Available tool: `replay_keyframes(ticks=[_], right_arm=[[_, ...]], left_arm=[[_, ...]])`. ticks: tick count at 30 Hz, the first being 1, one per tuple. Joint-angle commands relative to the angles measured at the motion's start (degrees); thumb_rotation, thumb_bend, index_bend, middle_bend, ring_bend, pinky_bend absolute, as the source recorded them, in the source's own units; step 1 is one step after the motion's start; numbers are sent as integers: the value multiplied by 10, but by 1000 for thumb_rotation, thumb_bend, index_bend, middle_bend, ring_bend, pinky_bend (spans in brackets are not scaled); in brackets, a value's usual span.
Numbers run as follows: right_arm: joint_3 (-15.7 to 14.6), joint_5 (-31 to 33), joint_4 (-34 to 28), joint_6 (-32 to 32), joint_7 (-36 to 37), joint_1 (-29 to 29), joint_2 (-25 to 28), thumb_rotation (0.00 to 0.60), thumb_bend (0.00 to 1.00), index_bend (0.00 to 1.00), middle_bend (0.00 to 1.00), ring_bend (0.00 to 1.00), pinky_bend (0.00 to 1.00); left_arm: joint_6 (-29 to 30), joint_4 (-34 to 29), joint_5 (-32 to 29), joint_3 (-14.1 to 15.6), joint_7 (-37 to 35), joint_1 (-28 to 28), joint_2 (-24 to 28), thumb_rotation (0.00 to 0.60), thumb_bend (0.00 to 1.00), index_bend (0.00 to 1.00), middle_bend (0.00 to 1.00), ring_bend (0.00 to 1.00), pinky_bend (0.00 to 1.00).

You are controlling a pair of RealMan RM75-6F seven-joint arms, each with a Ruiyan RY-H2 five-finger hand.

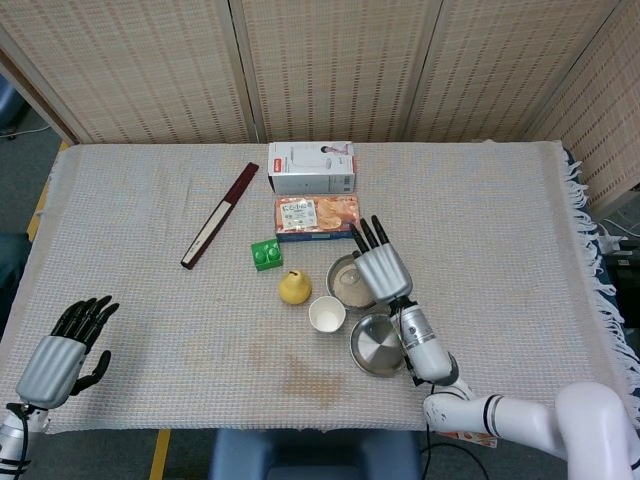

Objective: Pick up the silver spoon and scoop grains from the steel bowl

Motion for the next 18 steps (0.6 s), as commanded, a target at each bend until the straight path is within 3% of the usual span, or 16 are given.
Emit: replay_keyframes(ticks=[1, 7, 18], right_arm=[[10, -2, -28, 8, -1, 4, 12, 600, 473, 740, 84, 0, 0], [7, -6, -47, 11, -6, 5, 18, 600, 473, 740, 84, 0, 0], [-29, -27, -100, 8, -43, 8, 20, 600, 473, 740, 84, 0, 0]], left_arm=[[-1, 0, -1, 0, 2, 0, -1, 600, 521, 0, 0, 0, 76], [-1, 0, -1, 0, 2, 0, -1, 600, 521, 0, 0, 0, 76], [4, -1, 2, 0, 0, 1, 1, 600, 520, 0, 0, 0, 76]])
